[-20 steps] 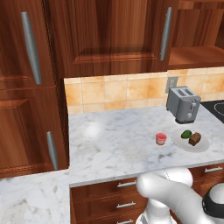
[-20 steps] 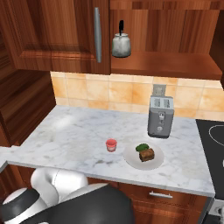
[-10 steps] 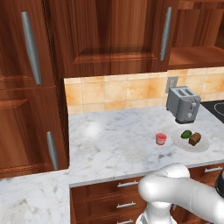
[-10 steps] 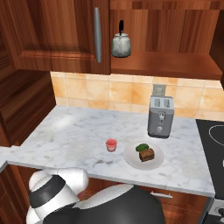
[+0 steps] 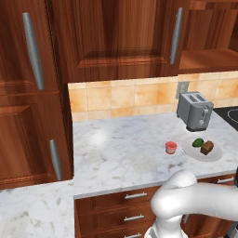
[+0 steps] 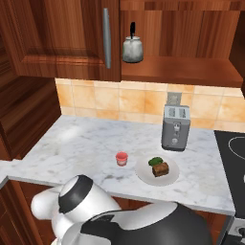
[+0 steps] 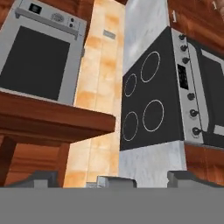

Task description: Pick the avocado and bread from the counter and place them on the plate. Then pick the jam from the cabinet and place it next to the plate. Lastly close the cabinet door.

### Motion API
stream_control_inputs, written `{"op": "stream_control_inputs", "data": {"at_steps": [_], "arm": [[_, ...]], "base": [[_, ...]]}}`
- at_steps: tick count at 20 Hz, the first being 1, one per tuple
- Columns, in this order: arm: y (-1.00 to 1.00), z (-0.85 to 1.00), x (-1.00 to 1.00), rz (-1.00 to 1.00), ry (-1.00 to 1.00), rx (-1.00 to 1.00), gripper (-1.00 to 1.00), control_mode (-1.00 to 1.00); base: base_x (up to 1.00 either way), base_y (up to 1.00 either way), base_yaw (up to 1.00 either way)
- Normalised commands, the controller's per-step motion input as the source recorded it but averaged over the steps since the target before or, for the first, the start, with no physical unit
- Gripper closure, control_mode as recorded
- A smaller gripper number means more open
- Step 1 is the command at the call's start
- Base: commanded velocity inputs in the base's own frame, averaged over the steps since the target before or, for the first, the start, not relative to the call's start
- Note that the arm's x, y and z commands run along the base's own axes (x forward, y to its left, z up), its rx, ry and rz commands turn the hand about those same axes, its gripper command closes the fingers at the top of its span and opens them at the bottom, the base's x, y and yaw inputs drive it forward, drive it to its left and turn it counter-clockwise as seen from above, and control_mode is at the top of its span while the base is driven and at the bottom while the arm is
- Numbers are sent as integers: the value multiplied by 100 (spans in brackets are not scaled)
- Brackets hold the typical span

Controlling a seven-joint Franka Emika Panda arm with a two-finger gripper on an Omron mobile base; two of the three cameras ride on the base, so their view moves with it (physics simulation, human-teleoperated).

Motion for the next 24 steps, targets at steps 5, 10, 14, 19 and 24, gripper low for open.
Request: {"op": "stream_control_inputs", "data": {"at_steps": [5,10,14,19,24], "arm": [[-34,0,-24,16,3,39,-100,-100],[-36,2,-28,9,0,30,-100,-100],[-35,4,-34,3,0,20,-100,-100],[-39,6,-30,0,0,12,-100,-100],[-36,17,-2,0,0,-1,-100,-100]], "base": [[0,0,0],[0,0,0],[0,0,0],[0,0,0],[0,0,0]]}}
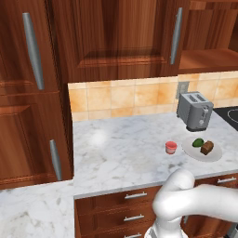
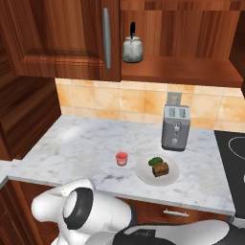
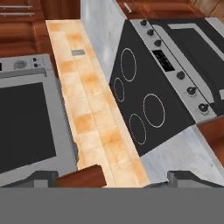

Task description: Pick the avocado and bread from the counter and place them on the plate. Then pick the jam from the cabinet and place it next to the plate. Lastly close the cabinet door.

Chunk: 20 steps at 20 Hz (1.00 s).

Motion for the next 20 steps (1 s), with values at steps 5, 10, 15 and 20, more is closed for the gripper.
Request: {"op": "stream_control_inputs", "data": {"at_steps": [5,10,15,20], "arm": [[-30,23,0,2,0,-8,-100,-100],[-19,22,0,4,0,-23,-100,-100],[-10,21,0,2,7,-31,-100,-100],[-9,23,4,6,22,-25,-100,-100]], "base": [[0,0,0],[0,0,0],[0,0,0],[0,0,0]]}}
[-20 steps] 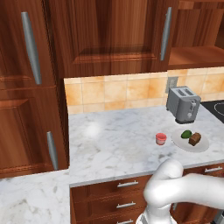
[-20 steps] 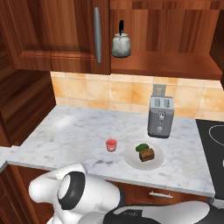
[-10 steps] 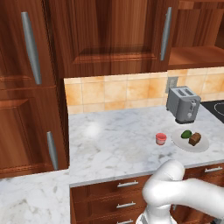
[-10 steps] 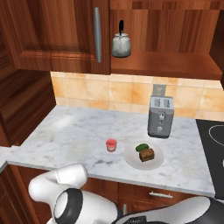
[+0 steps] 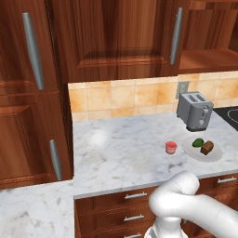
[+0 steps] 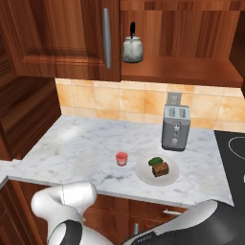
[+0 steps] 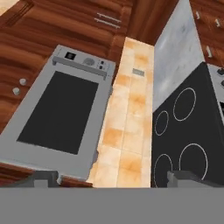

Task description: Pick the avocado and bread from the counter and place them on the plate. Then pick the jam from the cabinet and place it next to the plate. Lastly close the cabinet door.

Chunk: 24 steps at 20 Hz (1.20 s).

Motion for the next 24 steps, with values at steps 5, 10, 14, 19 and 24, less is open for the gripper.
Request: {"op": "stream_control_inputs", "data": {"at_steps": [5,10,14,19,24], "arm": [[-18,26,1,16,26,-18,-100,-100],[-30,27,-5,18,15,-9,-100,-100],[-29,29,-2,14,12,-4,-100,-100],[-22,24,-6,14,19,-1,-100,-100],[10,21,-2,24,24,0,-100,-100]], "base": [[0,0,0],[0,0,0],[0,0,0],[0,0,0],[0,0,0]]}}
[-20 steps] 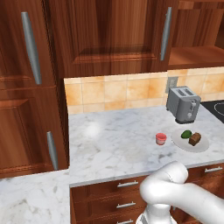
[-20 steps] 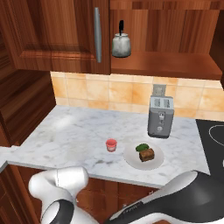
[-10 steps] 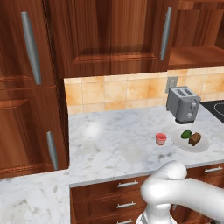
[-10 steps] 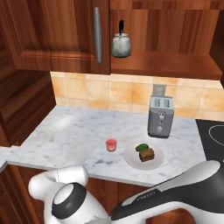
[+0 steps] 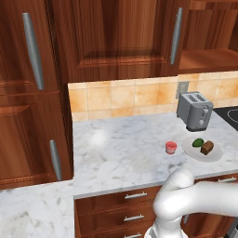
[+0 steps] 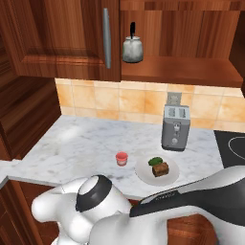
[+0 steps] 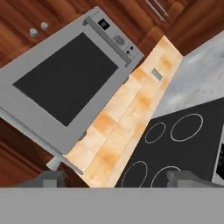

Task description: Pick the avocado and bread from the counter and place them on the plate. Then pick the jam from the cabinet and place it next to the plate. Lastly close the cabinet door.

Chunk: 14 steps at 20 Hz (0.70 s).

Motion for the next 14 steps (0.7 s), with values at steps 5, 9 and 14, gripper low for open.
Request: {"op": "stream_control_inputs", "data": {"at_steps": [5,9,14], "arm": [[22,26,0,34,25,0,-100,-100],[17,29,0,37,24,2,-100,-100],[22,32,0,39,25,5,-100,-100]], "base": [[0,0,0],[0,0,0],[0,0,0]]}}
